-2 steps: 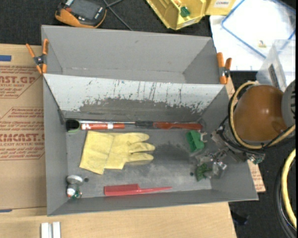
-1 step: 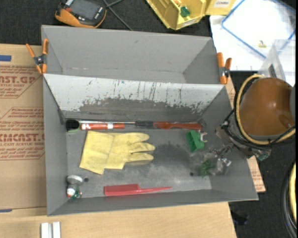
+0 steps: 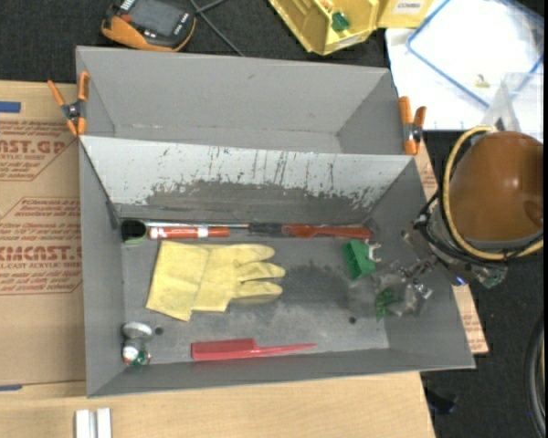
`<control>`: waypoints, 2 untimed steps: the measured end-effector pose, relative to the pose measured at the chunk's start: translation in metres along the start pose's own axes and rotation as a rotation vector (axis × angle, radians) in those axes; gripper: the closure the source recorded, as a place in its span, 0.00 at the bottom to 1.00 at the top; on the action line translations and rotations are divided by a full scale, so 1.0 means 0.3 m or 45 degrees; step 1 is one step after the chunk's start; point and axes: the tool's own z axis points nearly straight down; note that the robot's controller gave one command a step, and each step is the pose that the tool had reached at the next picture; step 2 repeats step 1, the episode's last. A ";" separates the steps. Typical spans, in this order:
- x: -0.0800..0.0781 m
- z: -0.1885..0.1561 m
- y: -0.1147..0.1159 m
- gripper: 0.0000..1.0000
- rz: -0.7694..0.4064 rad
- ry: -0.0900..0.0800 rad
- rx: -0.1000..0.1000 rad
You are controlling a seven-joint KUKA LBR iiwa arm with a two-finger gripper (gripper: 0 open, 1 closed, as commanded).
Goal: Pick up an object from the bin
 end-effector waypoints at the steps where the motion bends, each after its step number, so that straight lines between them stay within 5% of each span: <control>1: -0.002 -0.057 0.002 1.00 0.001 0.000 -0.001; 2: -0.002 -0.057 0.002 1.00 0.001 0.000 -0.001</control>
Offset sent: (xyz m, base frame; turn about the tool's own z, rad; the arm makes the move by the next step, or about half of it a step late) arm 0.0000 0.0004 0.0416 0.0001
